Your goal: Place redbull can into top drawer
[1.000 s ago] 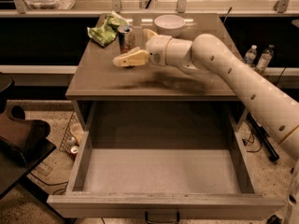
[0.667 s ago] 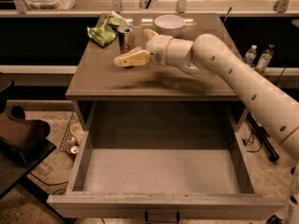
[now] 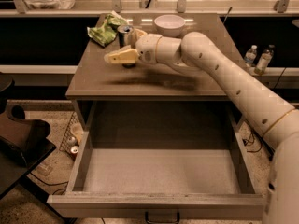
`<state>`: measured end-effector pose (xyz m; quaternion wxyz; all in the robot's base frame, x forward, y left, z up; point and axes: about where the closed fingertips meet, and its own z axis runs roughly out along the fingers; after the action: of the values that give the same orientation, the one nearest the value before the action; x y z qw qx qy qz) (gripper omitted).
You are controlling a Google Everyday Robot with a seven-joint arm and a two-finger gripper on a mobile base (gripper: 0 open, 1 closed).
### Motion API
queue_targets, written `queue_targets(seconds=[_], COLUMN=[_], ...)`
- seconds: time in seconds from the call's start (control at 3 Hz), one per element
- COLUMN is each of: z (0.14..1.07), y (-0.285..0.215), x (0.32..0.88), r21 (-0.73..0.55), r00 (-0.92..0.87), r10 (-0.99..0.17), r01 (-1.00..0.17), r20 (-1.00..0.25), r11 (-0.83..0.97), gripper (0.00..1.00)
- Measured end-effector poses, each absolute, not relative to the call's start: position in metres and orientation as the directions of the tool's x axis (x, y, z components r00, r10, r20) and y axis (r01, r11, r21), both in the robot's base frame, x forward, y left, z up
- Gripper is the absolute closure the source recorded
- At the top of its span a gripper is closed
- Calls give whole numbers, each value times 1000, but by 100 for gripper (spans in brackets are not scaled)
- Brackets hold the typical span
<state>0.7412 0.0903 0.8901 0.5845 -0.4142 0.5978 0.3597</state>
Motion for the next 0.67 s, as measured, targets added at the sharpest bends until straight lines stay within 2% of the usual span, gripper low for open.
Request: queue_targets(seconds=[0.67], z=[891], y=[96], x=[739], r21=[-53], r00=[26], r10=[-73], r01=[-919], r20=[-997], r11=[391], gripper=[60])
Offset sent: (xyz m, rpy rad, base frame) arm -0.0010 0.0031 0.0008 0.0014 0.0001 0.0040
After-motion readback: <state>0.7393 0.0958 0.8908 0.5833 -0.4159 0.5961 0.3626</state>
